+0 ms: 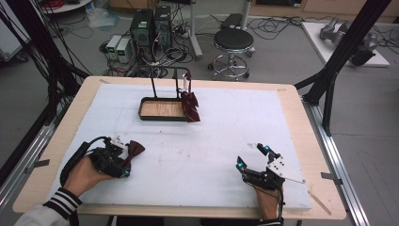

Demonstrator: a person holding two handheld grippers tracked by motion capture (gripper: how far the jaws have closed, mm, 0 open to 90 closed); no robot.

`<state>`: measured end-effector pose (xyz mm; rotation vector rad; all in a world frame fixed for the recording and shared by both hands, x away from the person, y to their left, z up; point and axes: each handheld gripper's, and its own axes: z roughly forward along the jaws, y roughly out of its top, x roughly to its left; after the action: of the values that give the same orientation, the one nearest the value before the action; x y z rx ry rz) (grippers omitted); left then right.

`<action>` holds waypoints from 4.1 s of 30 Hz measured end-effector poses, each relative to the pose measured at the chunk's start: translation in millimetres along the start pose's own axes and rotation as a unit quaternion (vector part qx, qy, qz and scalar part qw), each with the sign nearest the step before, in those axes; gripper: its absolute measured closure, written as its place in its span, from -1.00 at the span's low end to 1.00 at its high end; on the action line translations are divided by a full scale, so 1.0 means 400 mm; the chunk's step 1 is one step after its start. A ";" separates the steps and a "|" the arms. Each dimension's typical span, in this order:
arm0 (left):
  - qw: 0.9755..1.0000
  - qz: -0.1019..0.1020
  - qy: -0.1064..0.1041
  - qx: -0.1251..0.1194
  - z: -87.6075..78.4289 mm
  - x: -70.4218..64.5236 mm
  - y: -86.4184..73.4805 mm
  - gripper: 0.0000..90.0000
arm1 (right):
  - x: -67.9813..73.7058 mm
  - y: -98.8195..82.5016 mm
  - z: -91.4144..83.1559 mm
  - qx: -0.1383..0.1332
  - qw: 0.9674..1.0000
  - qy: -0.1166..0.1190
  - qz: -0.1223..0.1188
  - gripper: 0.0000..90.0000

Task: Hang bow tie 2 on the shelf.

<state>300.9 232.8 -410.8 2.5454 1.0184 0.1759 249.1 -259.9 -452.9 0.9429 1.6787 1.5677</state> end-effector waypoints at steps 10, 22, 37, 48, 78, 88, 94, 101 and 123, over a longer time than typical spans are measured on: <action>1.000 0.007 -0.004 0.003 -0.003 0.001 0.004 0.44 | 0.000 0.000 0.000 0.001 1.000 -0.001 0.001 -0.75; 0.999 0.035 0.012 -0.027 -0.026 -0.008 -0.001 0.69 | 0.000 0.000 0.000 0.000 1.000 -0.001 -0.001 -0.75; 0.989 0.050 0.036 -0.132 -0.105 0.000 0.003 0.70 | 0.004 0.000 0.000 0.004 1.000 -0.002 -0.002 -0.75; 0.975 0.054 0.067 -0.205 -0.148 0.020 0.025 0.70 | 0.003 0.000 0.001 0.002 1.000 -0.001 -0.006 -0.75; 0.947 0.036 0.038 -0.316 -0.168 0.108 0.075 0.71 | 0.009 0.000 0.003 0.006 1.000 -0.008 -0.014 -0.75; 0.941 0.040 0.034 -0.334 -0.183 0.137 0.114 0.71 | 0.008 0.000 0.003 0.006 1.000 -0.009 -0.015 -0.75; 0.938 0.046 0.031 -0.342 -0.188 0.144 0.148 0.71 | 0.010 0.000 0.003 0.008 1.000 -0.009 -0.015 -0.75; 0.935 0.046 0.029 -0.350 -0.188 0.153 0.193 0.71 | 0.010 0.000 0.004 0.010 1.000 -0.008 -0.014 -0.75; 0.928 0.041 0.005 -0.371 -0.168 0.190 0.284 0.70 | 0.010 0.001 0.006 0.012 1.000 -0.010 -0.015 -0.75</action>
<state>411.1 230.8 -306.0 1.8854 0.6684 0.4953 249.0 -255.3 -452.6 0.9396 1.6930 1.5168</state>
